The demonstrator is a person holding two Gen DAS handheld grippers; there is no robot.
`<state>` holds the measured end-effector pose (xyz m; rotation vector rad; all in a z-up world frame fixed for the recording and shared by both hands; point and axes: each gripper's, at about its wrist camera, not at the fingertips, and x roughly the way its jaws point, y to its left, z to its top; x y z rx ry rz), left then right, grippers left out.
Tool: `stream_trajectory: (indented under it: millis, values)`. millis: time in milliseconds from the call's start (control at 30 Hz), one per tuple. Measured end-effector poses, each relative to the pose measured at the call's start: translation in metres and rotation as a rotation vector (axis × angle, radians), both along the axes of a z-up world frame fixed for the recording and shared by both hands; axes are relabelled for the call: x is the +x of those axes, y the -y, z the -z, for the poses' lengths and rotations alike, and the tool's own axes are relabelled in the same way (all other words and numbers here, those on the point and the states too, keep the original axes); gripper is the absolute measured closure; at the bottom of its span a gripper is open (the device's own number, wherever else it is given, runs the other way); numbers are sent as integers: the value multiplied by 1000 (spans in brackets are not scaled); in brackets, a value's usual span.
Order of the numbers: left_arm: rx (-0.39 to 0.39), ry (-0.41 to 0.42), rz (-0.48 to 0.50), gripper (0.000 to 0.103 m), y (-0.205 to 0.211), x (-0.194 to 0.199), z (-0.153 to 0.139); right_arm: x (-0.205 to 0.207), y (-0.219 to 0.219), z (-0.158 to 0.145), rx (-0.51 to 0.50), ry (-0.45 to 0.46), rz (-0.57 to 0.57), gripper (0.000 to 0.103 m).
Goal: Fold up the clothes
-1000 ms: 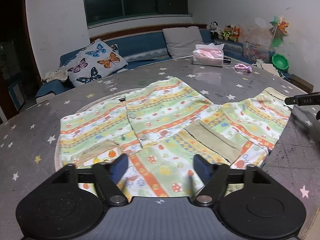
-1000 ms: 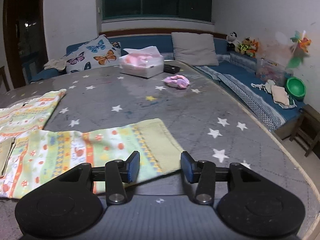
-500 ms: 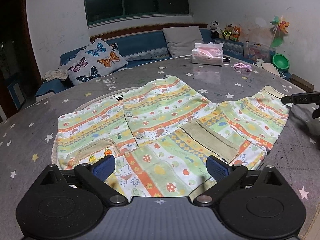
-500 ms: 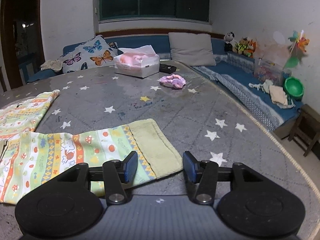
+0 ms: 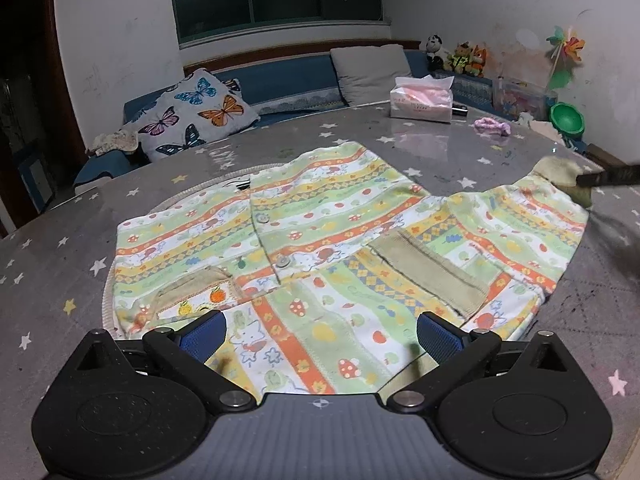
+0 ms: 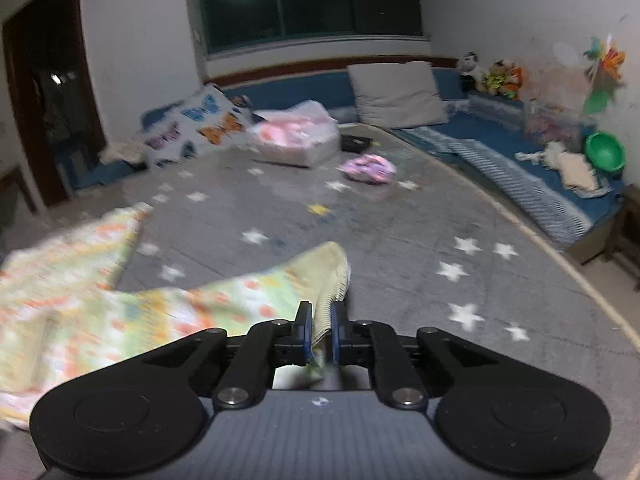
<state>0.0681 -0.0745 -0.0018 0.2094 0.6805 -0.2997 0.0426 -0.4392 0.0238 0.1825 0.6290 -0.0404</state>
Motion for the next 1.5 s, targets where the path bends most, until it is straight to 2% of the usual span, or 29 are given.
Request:
stream_trajectory:
  millis: [267, 500, 767, 1000, 1067, 1200, 1333, 1500]
  values:
    - [-15, 3, -18, 0, -13, -3, 3, 3, -61, -66, 86, 113, -239, 96]
    - [-53, 36, -59, 0, -43, -14, -1, 21, -148, -103, 99, 147, -459, 97]
    - [-99, 68, -112, 0, -80, -29, -3, 27, -251, -115, 97, 148, -648, 98]
    - [-122, 70, -152, 0, -105, -38, 1, 28, -320, -88, 74, 74, -756, 98]
    - [-122, 69, -164, 0, -109, -39, 1, 28, -327, -81, 76, 49, -776, 93]
    - [-115, 73, -184, 0, -113, -40, -1, 28, -330, -73, 84, 9, -804, 91]
    - [-111, 83, -192, 0, -113, -39, -6, 31, -306, -74, 28, 4, -776, 90]
    - [-91, 78, -180, 0, -100, -31, -6, 26, -263, -45, -80, -98, -716, 90]
